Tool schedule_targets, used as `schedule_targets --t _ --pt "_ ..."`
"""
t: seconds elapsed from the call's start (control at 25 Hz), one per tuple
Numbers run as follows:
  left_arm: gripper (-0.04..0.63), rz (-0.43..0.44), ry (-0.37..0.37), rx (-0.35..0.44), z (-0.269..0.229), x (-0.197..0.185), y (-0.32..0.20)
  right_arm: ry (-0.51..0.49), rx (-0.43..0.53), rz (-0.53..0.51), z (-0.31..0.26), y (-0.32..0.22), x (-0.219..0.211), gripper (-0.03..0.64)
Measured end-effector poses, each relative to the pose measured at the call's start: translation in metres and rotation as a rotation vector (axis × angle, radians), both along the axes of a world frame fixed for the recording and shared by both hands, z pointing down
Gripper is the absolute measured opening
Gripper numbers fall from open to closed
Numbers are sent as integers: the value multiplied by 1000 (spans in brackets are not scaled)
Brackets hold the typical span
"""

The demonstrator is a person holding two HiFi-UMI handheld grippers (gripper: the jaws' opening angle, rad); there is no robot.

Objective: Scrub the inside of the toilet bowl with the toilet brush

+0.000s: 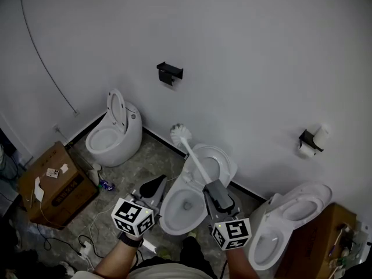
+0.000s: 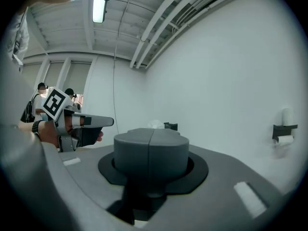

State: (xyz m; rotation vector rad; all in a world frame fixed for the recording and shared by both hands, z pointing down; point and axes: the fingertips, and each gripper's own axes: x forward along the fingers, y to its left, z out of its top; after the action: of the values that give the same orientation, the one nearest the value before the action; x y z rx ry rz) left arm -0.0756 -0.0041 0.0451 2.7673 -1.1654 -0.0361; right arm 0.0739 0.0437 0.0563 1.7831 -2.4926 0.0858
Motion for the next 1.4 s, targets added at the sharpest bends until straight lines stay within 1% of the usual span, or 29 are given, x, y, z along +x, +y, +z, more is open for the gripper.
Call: schedule_targets --t 0.12,0.36,0.48,0.68,1.0,1.4 --pt "6 -16 -10 33 -18 -7 -3 7 17 -2 -17 -7 -8 160" --pt "6 -35 17 85 -45 -5 -19 27 118 -28 -54 -29 -11 160" --pt "6 -44 27 117 -56 -4 -29 18 144 -21 -65 -43 -13 161" --pt "6 -61 37 140 -65 -3 -36 22 135 -16 -71 -58 -17 160" --pt "6 -84 43 129 -57 -8 -42 28 114 -6 -65 -66 -25 161" --pt "6 -81 49 133 -59 -7 -41 14 138 -15 -71 -67 -29 161"
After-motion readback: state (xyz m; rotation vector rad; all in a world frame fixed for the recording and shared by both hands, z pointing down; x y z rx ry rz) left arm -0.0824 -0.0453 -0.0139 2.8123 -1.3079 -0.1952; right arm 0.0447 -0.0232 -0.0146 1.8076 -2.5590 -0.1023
